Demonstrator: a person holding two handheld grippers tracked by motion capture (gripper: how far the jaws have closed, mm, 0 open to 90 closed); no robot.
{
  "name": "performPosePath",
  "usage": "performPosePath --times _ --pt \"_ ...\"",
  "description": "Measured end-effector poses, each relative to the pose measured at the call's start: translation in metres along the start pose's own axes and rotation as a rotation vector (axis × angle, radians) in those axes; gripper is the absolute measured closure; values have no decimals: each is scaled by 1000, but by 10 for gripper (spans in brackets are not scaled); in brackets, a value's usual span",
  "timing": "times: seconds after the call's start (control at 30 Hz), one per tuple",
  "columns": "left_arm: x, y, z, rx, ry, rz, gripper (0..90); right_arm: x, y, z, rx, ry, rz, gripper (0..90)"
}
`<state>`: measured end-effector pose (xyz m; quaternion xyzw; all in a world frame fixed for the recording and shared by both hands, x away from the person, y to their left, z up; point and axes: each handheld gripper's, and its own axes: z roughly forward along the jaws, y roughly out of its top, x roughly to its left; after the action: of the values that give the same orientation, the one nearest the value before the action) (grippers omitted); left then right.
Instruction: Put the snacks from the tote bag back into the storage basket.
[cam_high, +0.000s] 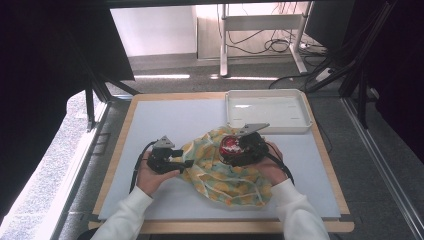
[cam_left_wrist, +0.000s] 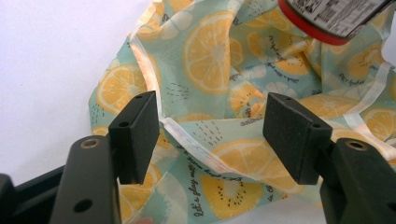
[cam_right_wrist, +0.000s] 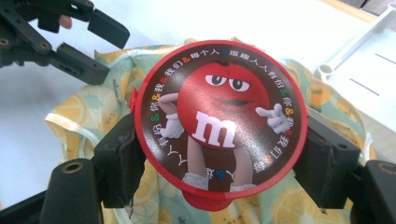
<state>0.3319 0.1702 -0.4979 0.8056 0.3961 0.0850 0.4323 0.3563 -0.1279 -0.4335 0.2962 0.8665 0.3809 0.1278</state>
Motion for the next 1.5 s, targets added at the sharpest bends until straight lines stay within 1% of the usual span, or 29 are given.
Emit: performPosePath --times 0.2,0.47,0.73,0.83,0.93,1.1,1.17,1.33,1.5 --pt "1 0 0 0 4 -3 358 -4 2 -6 -18 -2 4 254" --pt "1 0 0 2 9 4 352 -9 4 -14 -43 -9 11 255" --pt "1 1 1 4 13 -4 351 -14 5 -16 -52 -10 17 255" --pt "-2 3 1 3 11 3 351 -18 5 -18 -65 -2 37 255" --pt "-3 3 1 3 8 8 350 -20 5 -20 -74 -7 47 255" --pt "-3 3 1 3 4 2 350 -23 9 -23 -88 -18 47 255" --pt "-4 3 1 3 0 5 350 -24 10 -25 -94 -20 51 255" --pt "-5 3 3 7 -4 11 350 -31 12 -25 -97 -36 72 255" --pt "-6 3 3 3 -6 10 352 -36 18 -25 -97 -48 72 255"
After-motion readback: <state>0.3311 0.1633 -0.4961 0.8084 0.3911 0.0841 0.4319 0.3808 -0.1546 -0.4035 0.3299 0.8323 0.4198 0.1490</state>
